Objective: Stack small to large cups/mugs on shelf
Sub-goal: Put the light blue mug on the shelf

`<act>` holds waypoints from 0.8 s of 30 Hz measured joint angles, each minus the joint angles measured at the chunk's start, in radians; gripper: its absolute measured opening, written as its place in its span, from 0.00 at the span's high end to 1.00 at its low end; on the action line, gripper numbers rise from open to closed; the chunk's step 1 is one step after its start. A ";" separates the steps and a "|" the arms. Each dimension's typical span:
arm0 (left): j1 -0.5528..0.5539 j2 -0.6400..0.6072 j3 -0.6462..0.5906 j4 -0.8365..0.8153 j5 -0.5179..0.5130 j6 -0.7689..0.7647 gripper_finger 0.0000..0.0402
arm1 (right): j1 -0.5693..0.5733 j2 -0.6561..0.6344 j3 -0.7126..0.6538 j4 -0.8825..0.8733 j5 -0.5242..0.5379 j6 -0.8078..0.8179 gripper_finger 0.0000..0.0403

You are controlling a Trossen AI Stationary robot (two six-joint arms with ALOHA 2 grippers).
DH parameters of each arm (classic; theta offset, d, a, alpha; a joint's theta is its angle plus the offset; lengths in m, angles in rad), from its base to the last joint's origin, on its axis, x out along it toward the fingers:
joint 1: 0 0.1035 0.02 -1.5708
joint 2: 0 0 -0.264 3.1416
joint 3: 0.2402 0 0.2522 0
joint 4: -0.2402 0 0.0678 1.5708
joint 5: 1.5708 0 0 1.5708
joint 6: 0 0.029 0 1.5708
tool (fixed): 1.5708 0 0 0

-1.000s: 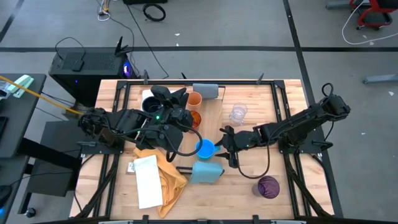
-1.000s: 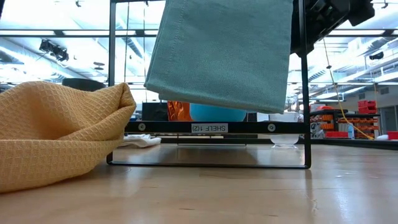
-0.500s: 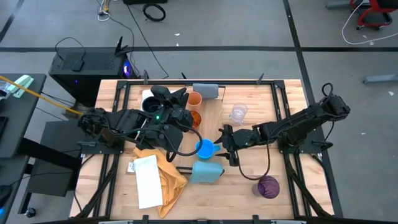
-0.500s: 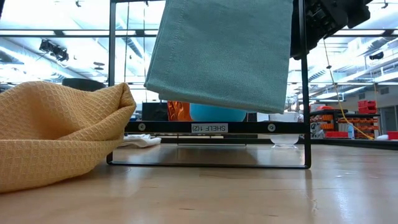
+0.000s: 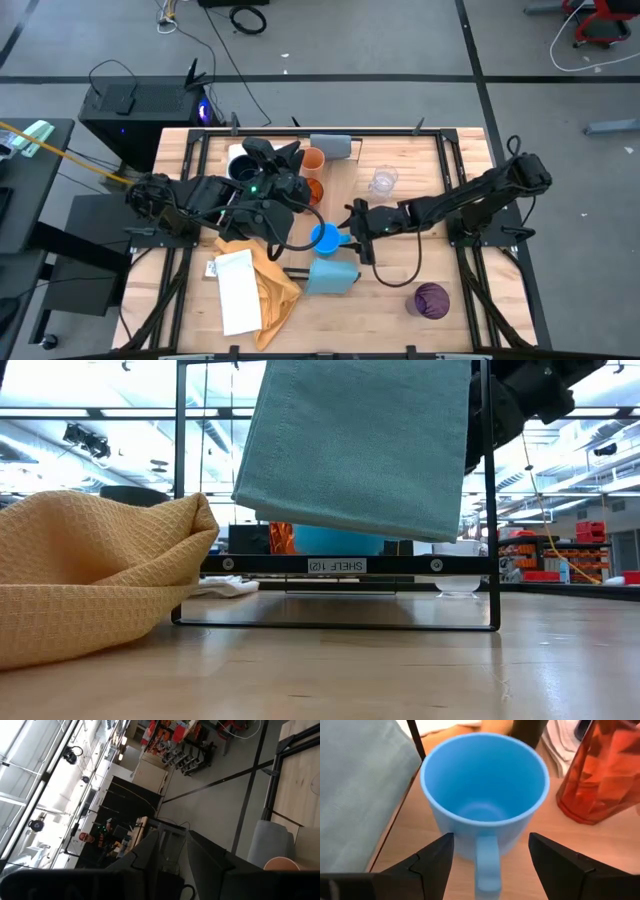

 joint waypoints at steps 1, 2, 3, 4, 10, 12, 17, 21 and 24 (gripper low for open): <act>0.000 0.000 0.000 0.000 0.000 0.001 0.73 | 0.000 0.007 0.004 -0.002 0.000 0.008 0.35; 0.000 0.000 0.000 0.000 0.000 0.000 0.73 | 0.000 0.017 0.012 -0.004 0.002 0.012 0.35; 0.000 0.000 0.000 0.001 0.000 0.000 0.73 | 0.000 0.030 0.024 0.000 0.008 0.019 0.35; 0.000 0.000 0.000 0.003 0.000 0.002 0.73 | 0.000 0.039 0.031 0.002 0.012 0.024 0.35; -0.005 0.000 0.000 0.005 0.000 0.010 0.73 | 0.000 0.102 0.100 -0.002 0.021 0.028 0.35; -0.005 0.000 0.000 0.005 0.000 0.009 0.73 | 0.000 0.118 0.119 -0.001 0.032 0.028 0.35; -0.010 0.000 0.000 0.004 -0.001 0.011 0.73 | -0.003 0.131 0.139 -0.002 0.092 0.032 0.35; -0.016 0.000 0.000 0.004 -0.001 0.019 0.73 | -0.021 0.123 0.138 -0.028 0.121 0.079 0.35; -0.016 0.000 0.000 0.005 -0.001 0.025 0.73 | -0.032 0.119 0.138 -0.033 0.123 0.091 0.35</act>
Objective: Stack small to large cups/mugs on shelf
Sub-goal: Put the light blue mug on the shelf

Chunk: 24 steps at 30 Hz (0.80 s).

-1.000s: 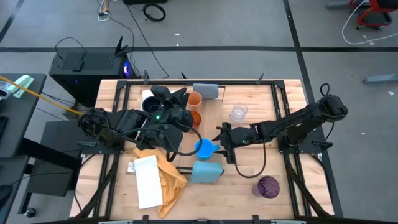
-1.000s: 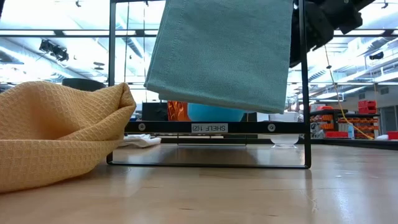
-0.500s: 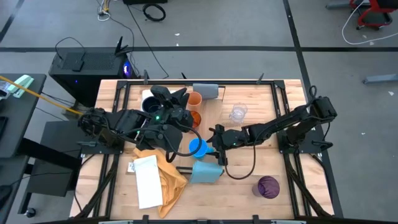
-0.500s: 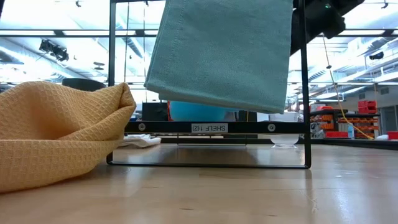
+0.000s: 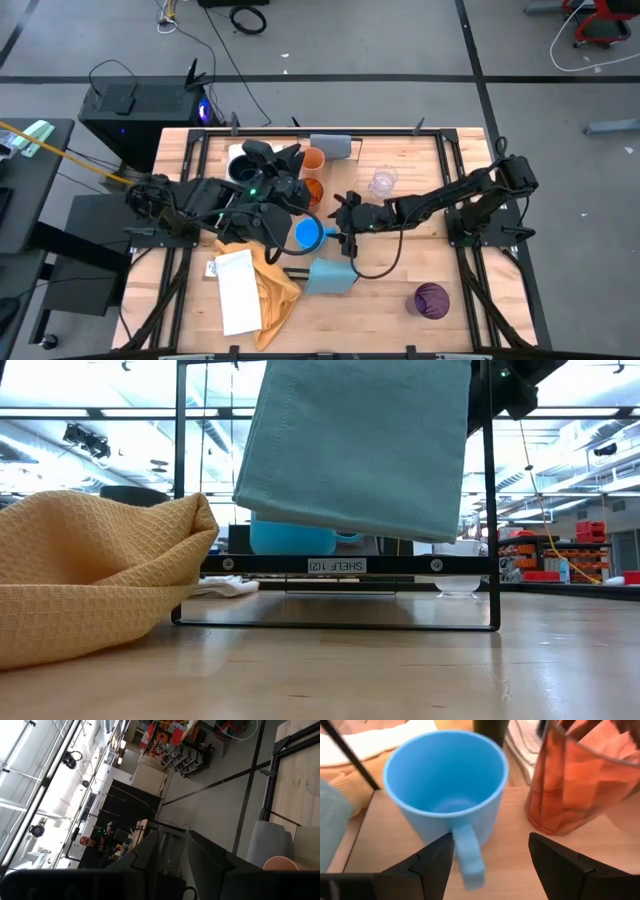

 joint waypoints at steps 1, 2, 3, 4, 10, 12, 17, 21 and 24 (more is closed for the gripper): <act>0.000 0.000 0.000 0.000 0.000 0.000 0.73 | -0.003 0.000 0.000 0.002 0.000 -0.001 0.35; 0.000 0.000 0.000 0.000 0.000 0.000 0.73 | -0.003 0.000 0.000 0.002 0.000 -0.001 0.35; 0.000 0.000 0.000 0.000 0.000 0.000 0.73 | -0.003 0.000 0.000 0.002 -0.003 -0.001 0.35; 0.000 0.000 0.000 0.000 0.000 0.000 0.73 | -0.003 0.000 0.000 0.002 -0.003 -0.002 0.35; -0.001 0.000 0.000 0.000 0.000 0.000 0.73 | 0.001 0.000 0.000 0.005 -0.034 0.000 0.36; -0.001 0.000 0.000 0.000 0.000 0.000 0.73 | 0.001 -0.001 0.000 0.005 -0.039 0.000 0.36; -0.001 0.000 0.000 0.000 0.000 -0.001 0.73 | 0.001 -0.002 0.000 0.006 -0.060 0.011 0.36; 0.000 0.000 0.000 0.000 0.000 -0.001 0.73 | 0.001 -0.002 0.000 0.008 -0.060 0.026 0.36; 0.000 0.000 0.000 0.000 0.000 -0.005 0.73 | 0.001 -0.002 0.000 0.019 -0.060 0.033 0.36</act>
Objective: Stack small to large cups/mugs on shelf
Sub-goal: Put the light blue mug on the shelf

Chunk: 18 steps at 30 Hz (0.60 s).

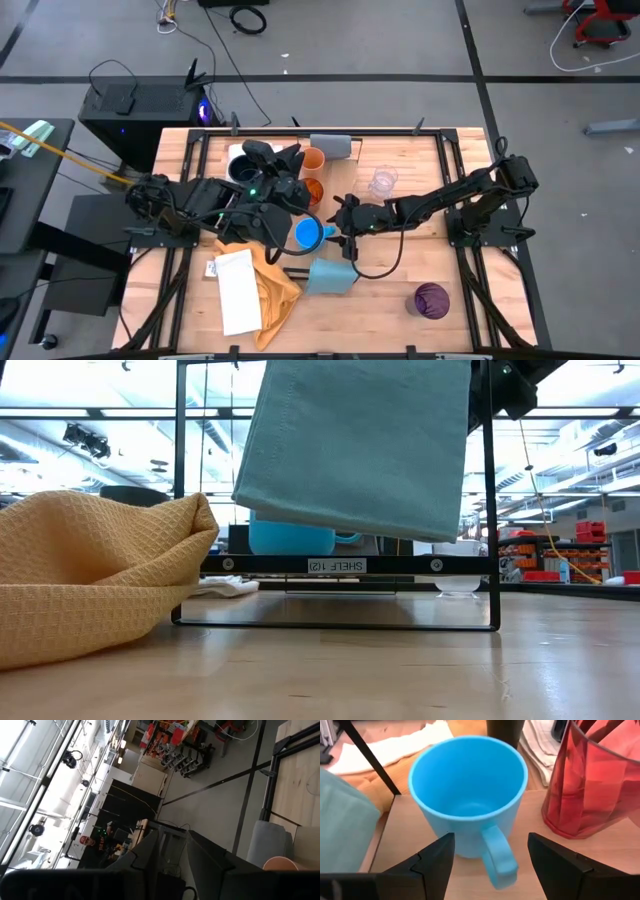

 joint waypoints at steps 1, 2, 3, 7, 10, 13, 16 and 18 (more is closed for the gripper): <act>0.000 0.000 0.000 0.000 0.000 -0.001 0.73 | 0.000 0.000 0.000 0.005 0.002 0.008 0.36; 0.000 0.000 0.000 0.000 0.000 -0.001 0.73 | 0.000 0.000 0.000 0.008 0.005 0.012 0.36; 0.000 0.000 0.000 0.000 0.000 -0.001 0.73 | -0.001 0.000 0.000 0.007 0.012 0.013 0.36; 0.000 0.000 0.000 0.000 0.000 -0.003 0.73 | -0.002 0.000 0.000 0.007 0.023 0.013 0.37; 0.000 0.000 0.000 0.000 0.000 -0.003 0.73 | -0.001 0.000 0.000 0.007 0.025 0.012 0.37; 0.000 0.000 0.000 0.000 0.000 -0.003 0.73 | -0.001 0.000 0.000 0.007 0.045 0.012 0.37; 0.000 0.000 0.000 0.000 0.000 -0.003 0.73 | -0.001 0.000 0.000 0.007 0.049 0.013 0.37; 0.000 0.000 0.000 0.000 0.000 -0.004 0.73 | -0.001 0.000 0.000 0.007 0.045 0.012 0.37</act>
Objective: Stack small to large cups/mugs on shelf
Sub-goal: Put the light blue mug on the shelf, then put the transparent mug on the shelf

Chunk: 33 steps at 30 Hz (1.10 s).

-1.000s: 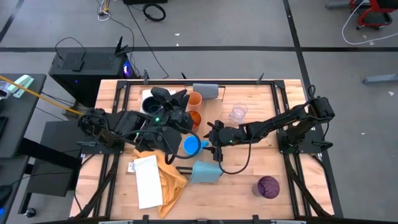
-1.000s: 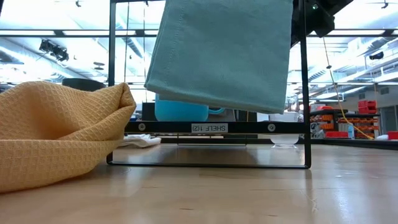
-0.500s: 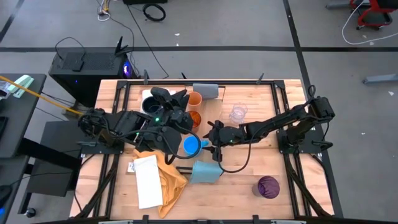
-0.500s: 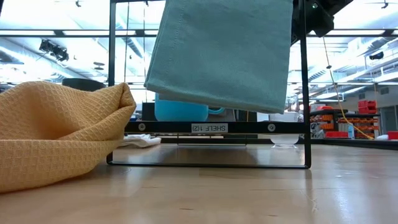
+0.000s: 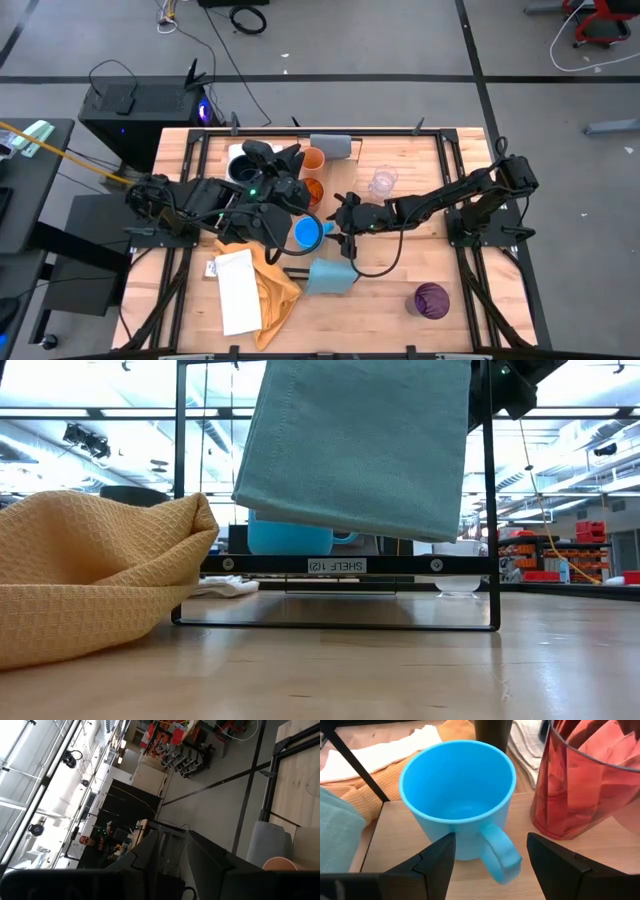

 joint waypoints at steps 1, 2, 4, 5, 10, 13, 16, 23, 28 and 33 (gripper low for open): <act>0.000 0.000 0.000 0.000 0.000 0.000 0.73 | 0.000 0.000 0.000 0.000 -0.013 -0.001 0.37; 0.000 0.000 0.000 0.000 0.000 0.000 0.73 | 0.000 0.000 0.000 0.000 -0.029 -0.001 0.37; 0.000 0.000 0.000 0.000 0.000 0.000 0.73 | 0.001 0.000 0.000 -0.001 -0.046 -0.004 0.37; 0.000 0.000 0.000 0.000 0.000 0.000 0.73 | 0.001 -0.002 0.000 -0.005 -0.046 -0.009 0.37; -0.003 0.000 0.000 0.003 0.000 0.001 0.73 | -0.011 -0.065 -0.001 -0.047 -0.042 -0.061 0.37; -0.003 0.000 0.000 0.006 0.001 -0.014 0.73 | -0.029 -0.130 -0.001 -0.112 -0.037 -0.072 0.37; -0.003 0.000 0.000 0.005 0.044 -0.067 0.73 | -0.039 -0.209 -0.001 -0.196 -0.028 -0.071 0.37; 0.111 -0.009 -0.014 0.046 0.610 -0.298 0.73 | -0.003 -0.460 -0.001 -0.408 0.006 0.023 0.38; 0.234 -0.006 -0.092 0.534 1.021 -0.145 0.74 | 0.056 -0.670 -0.001 -0.550 0.086 0.106 0.38; 0.383 -0.010 -0.240 1.110 1.326 -0.249 0.78 | 0.106 -0.851 -0.001 -0.654 0.124 0.122 0.38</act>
